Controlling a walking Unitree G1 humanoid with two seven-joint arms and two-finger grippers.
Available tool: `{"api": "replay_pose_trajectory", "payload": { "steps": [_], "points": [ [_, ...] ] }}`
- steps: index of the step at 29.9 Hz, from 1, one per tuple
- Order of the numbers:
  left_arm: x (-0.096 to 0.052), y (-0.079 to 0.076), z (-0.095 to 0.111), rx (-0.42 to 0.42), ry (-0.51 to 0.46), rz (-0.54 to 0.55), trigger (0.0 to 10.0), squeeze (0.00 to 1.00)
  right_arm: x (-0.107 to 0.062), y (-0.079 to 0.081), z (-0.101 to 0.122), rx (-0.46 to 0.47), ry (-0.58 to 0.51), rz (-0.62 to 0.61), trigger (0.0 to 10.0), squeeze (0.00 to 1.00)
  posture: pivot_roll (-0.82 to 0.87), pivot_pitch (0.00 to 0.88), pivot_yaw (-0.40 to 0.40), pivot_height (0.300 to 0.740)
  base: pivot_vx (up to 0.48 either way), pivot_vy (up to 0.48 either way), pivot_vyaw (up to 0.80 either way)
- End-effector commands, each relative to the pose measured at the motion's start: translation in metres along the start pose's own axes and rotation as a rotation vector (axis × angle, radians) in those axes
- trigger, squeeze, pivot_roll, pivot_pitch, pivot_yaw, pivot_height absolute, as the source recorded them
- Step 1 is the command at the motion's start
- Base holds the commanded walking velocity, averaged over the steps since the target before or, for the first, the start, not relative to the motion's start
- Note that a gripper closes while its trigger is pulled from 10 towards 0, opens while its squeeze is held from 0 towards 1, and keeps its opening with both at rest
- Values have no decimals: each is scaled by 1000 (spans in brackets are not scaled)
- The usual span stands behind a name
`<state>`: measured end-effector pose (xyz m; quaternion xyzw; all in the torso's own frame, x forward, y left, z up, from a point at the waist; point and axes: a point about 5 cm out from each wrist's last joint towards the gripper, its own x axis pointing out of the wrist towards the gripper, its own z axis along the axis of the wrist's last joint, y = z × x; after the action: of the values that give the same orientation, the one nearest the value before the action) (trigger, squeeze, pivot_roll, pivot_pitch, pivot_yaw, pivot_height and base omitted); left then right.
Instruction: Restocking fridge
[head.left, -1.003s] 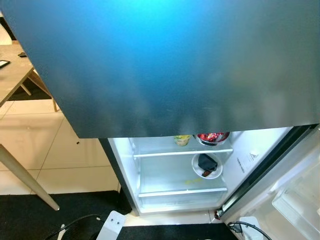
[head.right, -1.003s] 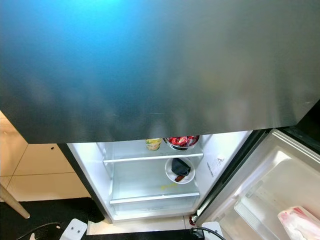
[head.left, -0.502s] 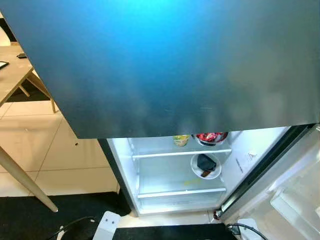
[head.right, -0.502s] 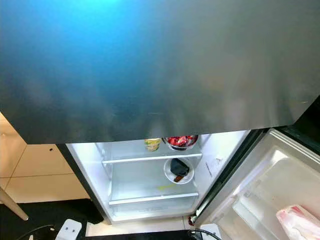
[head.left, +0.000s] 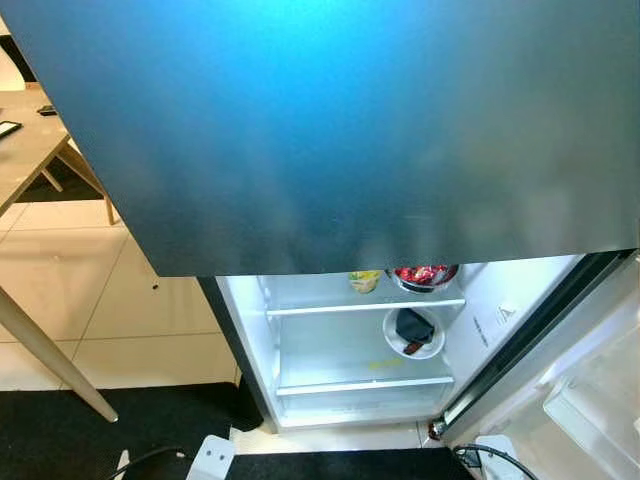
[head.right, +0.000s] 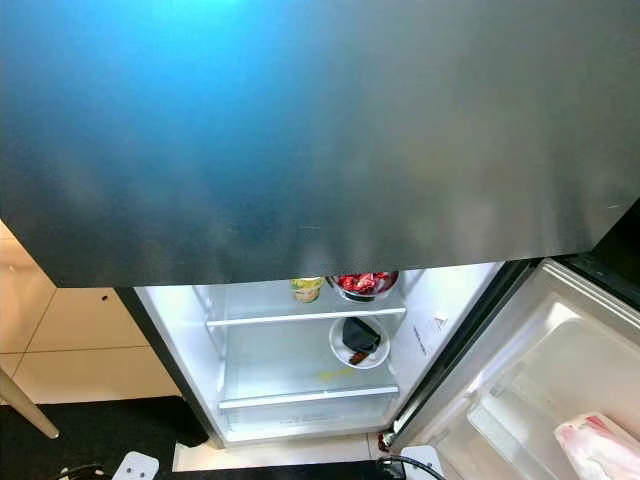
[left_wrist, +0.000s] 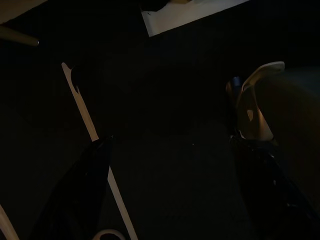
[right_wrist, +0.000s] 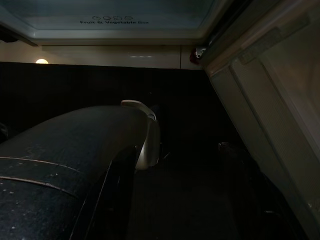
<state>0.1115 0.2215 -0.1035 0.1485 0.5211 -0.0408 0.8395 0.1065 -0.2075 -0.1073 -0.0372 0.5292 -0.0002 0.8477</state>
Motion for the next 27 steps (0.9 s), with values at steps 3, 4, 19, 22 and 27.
{"api": "replay_pose_trajectory", "payload": {
  "steps": [3, 4, 19, 22, 27],
  "points": [
    [-2, -2, -9, 2, 37, -1, 10000, 0, 0, -2, 0, 4, -5, -8, 10000, 0, -70, 48, -34, 740, -342, 0, 0],
    [-2, -2, -10, 2, 38, -1, 10000, 0, 0, -2, 0, 4, -5, -8, 10000, 0, -70, 48, -34, 740, -352, 0, 0],
    [-2, -3, -12, 7, 41, -3, 10000, 0, 0, -1, -2, 12, 2, -8, 10000, 0, -74, 52, -30, 740, -386, 0, 0],
    [-2, -5, -10, 8, 38, -4, 10000, 0, -1, -1, -3, 13, 5, -8, 10000, 0, -74, 53, -30, 740, -394, 0, 0],
    [-1, -5, -9, 9, 35, -4, 10000, 0, -1, -1, -4, 15, 10, -10, 10000, 0, -73, 54, -29, 740, -392, 0, 0]
  ]
}}
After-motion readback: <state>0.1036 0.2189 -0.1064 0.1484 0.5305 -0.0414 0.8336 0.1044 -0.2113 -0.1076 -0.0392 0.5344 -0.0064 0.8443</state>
